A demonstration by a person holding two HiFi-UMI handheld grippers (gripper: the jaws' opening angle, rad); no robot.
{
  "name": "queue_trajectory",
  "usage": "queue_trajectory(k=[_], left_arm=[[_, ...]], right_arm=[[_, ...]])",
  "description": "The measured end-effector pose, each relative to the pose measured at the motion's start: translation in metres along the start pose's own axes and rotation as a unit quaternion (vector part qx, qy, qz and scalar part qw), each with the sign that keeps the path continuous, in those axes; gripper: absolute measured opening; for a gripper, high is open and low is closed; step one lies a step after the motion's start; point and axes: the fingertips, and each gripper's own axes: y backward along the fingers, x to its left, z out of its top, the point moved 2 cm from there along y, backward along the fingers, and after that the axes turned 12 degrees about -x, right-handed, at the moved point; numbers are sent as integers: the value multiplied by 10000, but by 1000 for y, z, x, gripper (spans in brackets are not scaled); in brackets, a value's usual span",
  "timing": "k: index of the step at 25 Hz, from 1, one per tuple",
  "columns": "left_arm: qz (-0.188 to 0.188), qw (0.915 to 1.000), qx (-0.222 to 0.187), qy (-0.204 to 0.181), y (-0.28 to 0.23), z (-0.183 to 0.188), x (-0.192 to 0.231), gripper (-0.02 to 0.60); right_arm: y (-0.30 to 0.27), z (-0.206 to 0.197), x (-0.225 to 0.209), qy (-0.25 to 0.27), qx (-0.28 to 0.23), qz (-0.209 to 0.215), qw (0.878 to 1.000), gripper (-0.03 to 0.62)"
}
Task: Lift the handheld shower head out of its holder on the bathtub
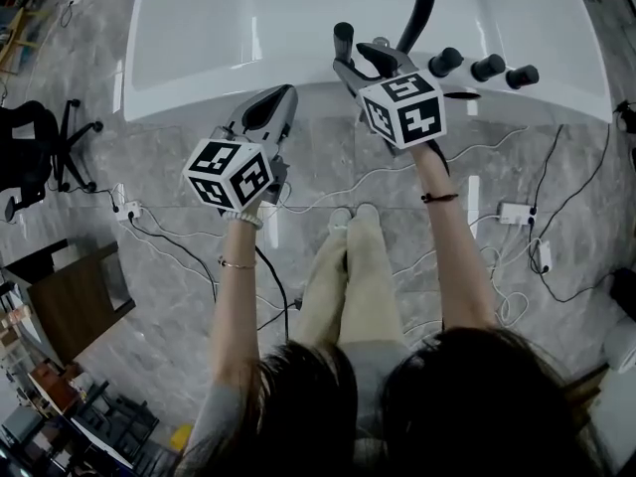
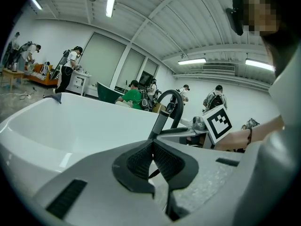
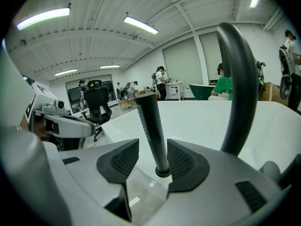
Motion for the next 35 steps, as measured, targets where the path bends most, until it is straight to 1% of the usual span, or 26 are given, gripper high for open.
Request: queue_trajectory(k=[5, 16, 20, 24, 27, 30, 35], left_arm=[[-22, 10000, 93, 6, -6, -9, 4, 6], [-17, 9999, 132, 107, -20, -16, 18, 6], [43, 9998, 126, 138, -21, -17, 22, 6], [120, 9997, 99, 186, -17, -18, 27, 6], [131, 9996, 142, 190, -15, -19, 31, 6], [141, 9996, 171, 177, -14, -18, 33, 6], [156, 9996, 144, 199, -16, -17, 32, 6]], right_arm=[[-9, -12, -3, -92, 11, -8, 10000, 178], [-34, -24, -13, -150, 103, -137, 9997, 179], [-40, -26, -16, -116, 116, -277, 9995, 179], [-44, -29, -17, -99, 159, -319, 9993, 164], [-46, -29, -17, -156, 209, -255, 9993, 155], [-49, -27, -16, -14, 314, -203, 9993, 152], [-49, -26, -19, 132, 393, -312, 9987, 137]])
